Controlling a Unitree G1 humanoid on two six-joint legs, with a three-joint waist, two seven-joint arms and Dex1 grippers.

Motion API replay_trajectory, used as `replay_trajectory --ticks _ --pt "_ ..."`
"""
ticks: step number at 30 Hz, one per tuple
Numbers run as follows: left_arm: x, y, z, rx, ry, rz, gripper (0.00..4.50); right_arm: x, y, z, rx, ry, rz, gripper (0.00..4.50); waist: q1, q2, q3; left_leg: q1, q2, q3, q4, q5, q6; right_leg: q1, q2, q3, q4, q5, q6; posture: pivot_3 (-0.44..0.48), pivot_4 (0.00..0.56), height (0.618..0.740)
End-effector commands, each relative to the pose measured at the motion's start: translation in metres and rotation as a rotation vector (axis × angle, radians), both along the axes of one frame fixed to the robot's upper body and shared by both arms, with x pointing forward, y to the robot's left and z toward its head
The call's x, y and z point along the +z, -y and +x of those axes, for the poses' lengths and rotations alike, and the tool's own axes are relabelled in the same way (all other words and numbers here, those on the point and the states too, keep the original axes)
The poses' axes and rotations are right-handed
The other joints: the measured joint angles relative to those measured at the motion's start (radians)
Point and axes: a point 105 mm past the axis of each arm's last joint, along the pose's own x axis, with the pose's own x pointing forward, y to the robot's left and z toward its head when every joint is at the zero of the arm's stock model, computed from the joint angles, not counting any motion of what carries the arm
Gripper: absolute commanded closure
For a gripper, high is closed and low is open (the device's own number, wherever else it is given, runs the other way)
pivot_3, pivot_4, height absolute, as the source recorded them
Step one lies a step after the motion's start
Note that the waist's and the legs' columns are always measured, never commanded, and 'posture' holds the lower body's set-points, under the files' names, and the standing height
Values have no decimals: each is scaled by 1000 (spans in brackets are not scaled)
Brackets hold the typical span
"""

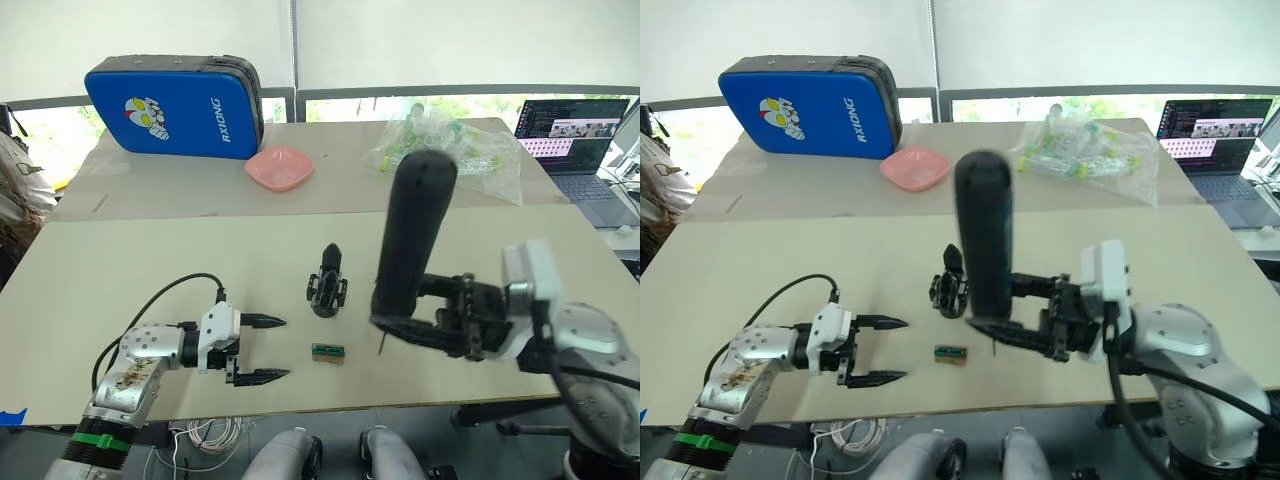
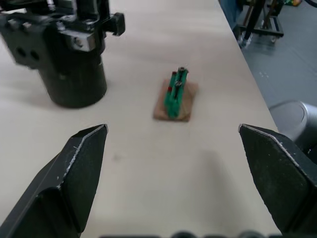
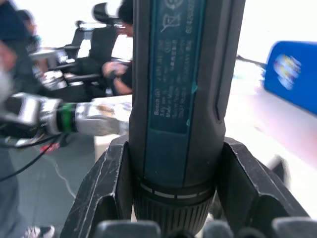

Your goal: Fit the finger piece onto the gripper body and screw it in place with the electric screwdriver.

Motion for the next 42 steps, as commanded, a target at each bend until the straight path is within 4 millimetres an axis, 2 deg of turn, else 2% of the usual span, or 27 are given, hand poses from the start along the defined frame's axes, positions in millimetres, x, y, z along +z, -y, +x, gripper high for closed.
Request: replay_trajectory --ticks 1,5,8,15,24,42 --pt "5 12 2 -26 30 -9 0 6 -4 7 0 125 49 2559 -2 0 0 2 0 0 0 -1 1 3 0 0 0 0 0 0 150 740" --pt "-1 24 6 -30 32 3 0 -4 -12 9 54 157 27 2559 -2 0 0 5 1 0 0 -1 1 4 2 0 0 0 0 0 150 740" --pt "-5 30 7 -31 29 6 0 -7 -16 10 84 161 31 2559 -2 0 0 5 1 -1 -1 2 -3 3 2 0 0 0 -1 0 150 740" --pt "-23 41 7 -31 21 35 0 -9 -25 16 108 172 33 2559 0 0 0 5 1 -1 -1 -1 1 4 2 1 -1 0 -1 0 150 740" --pt "-33 40 7 -40 8 64 0 -13 -33 15 144 126 34 2559 8 0 0 6 1 -1 -1 -1 2 4 2 1 0 0 -1 0 150 740" --pt "-38 39 2 -25 -17 58 0 -24 -35 19 149 91 2 2559 10 0 0 7 1 -1 -1 -1 2 6 2 1 0 0 0 0 150 740"
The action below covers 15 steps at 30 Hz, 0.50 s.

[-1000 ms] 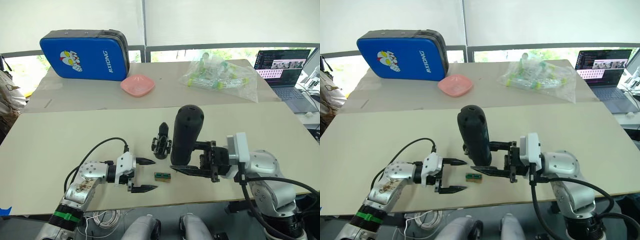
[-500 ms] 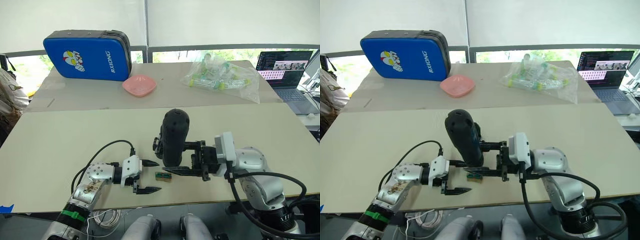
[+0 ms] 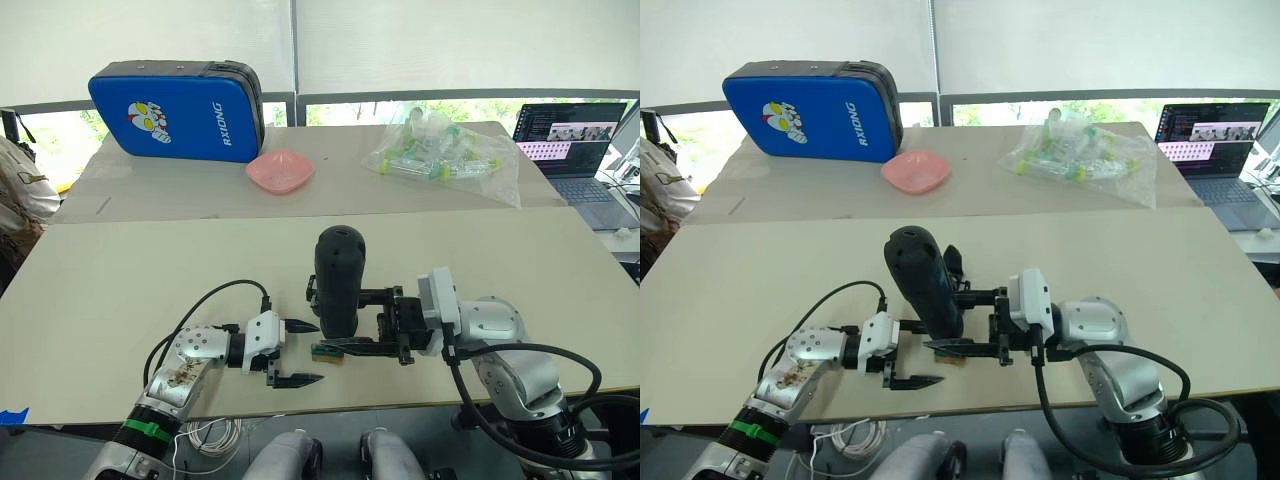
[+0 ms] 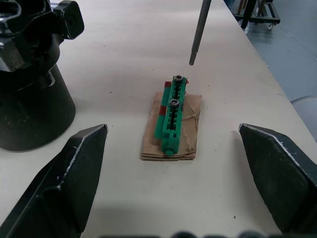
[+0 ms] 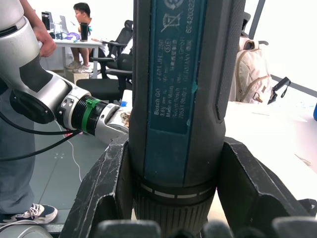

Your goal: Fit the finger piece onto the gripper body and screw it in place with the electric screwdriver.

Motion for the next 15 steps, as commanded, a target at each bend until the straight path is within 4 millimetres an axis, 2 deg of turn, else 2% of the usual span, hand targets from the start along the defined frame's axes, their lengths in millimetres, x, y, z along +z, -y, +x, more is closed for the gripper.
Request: replay_trajectory --ticks 1,15 --pt "-15 -3 -6 13 -61 24 0 12 -1 -3 15 63 28 2559 -1 0 0 0 0 0 0 0 0 0 0 0 0 0 0 0 150 740" --pt "-15 -3 -8 12 -67 28 0 12 -3 -1 2 76 31 2559 -1 0 0 0 0 0 -1 0 0 0 0 0 0 0 0 0 150 740"
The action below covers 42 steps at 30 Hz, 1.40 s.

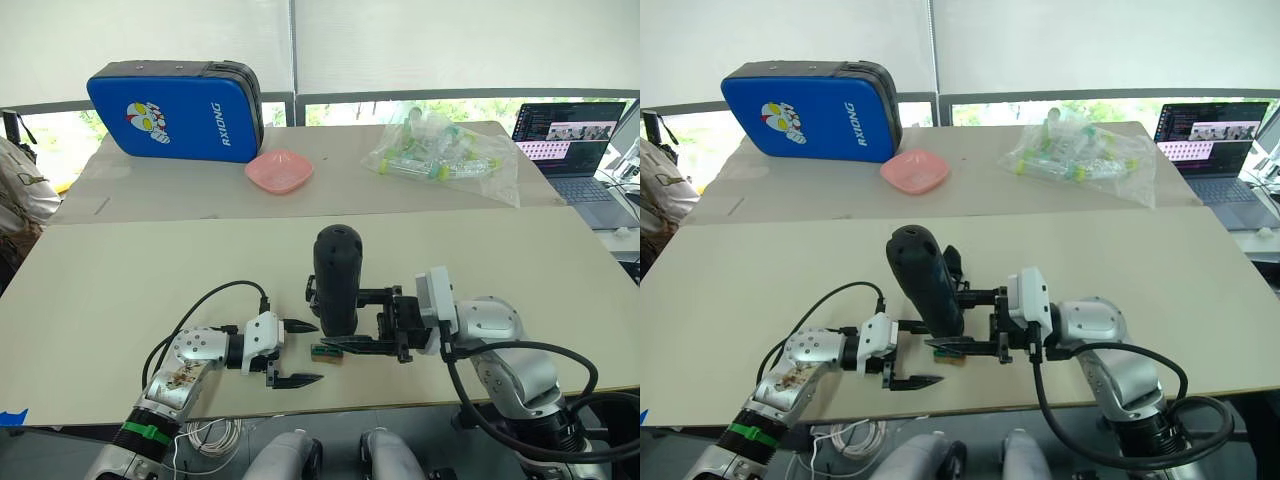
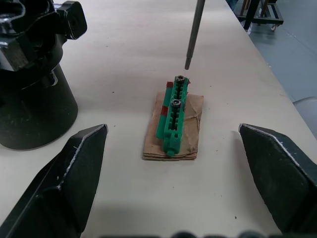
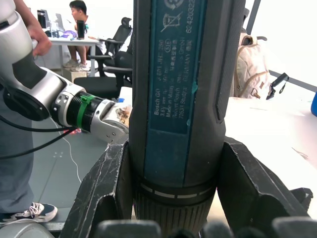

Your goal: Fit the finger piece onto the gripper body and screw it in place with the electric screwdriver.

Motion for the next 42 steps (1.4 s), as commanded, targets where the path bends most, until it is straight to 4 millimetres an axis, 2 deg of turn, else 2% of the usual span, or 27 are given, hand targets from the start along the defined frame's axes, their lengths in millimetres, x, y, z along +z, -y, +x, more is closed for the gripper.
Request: replay_trajectory --ticks 1,42 --pt "-15 -2 -7 3 -67 30 0 15 -3 -5 22 78 44 2559 0 0 0 0 0 0 0 0 0 0 0 0 0 0 0 0 150 740" --pt "-16 -4 -13 3 -94 44 0 8 -4 -6 22 68 33 2559 -9 0 0 1 0 0 -5 0 0 0 0 0 -3 -1 0 0 150 740"
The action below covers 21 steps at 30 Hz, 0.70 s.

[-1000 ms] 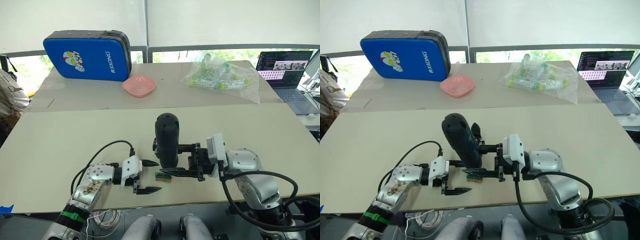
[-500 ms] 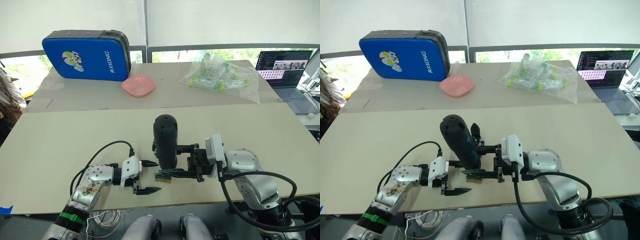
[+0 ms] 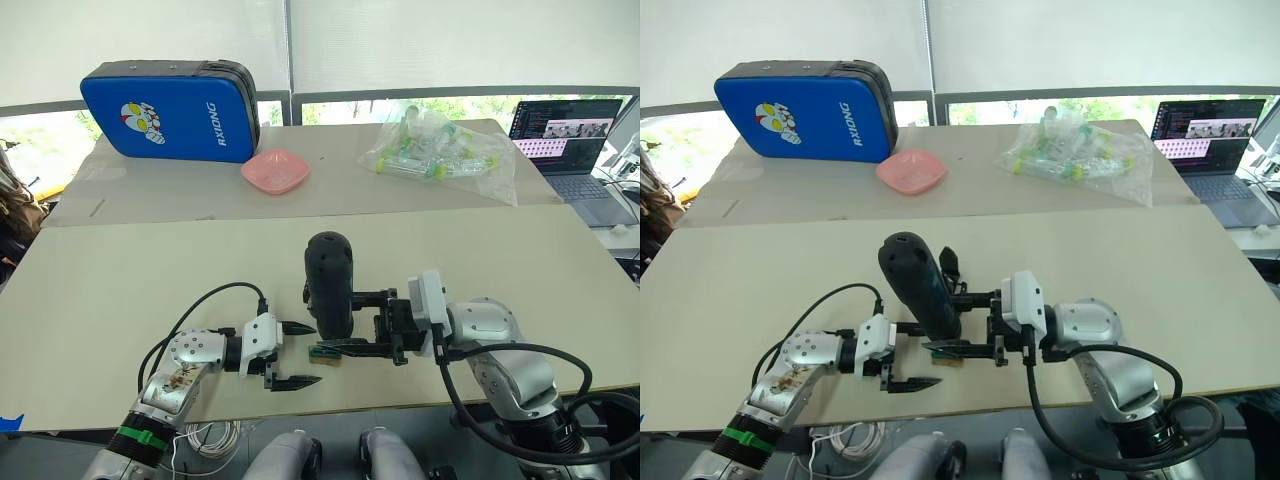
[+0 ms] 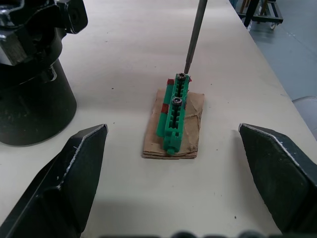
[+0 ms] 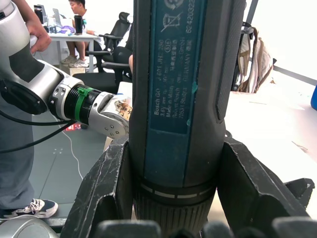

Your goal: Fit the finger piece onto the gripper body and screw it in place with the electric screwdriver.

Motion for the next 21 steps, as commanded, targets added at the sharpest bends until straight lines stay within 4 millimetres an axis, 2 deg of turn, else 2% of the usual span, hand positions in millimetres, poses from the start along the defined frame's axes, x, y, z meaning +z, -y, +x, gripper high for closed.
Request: replay_trajectory --ticks 1,21 --pt "-15 -1 -9 -8 -74 30 0 11 0 -3 11 66 40 2559 0 0 0 0 0 0 0 0 0 0 0 0 0 0 0 0 150 740" --pt "-15 -1 -12 -1 -82 26 0 7 -1 -2 5 56 25 2559 -1 0 0 0 0 0 -1 0 0 0 0 0 0 0 0 0 150 740"
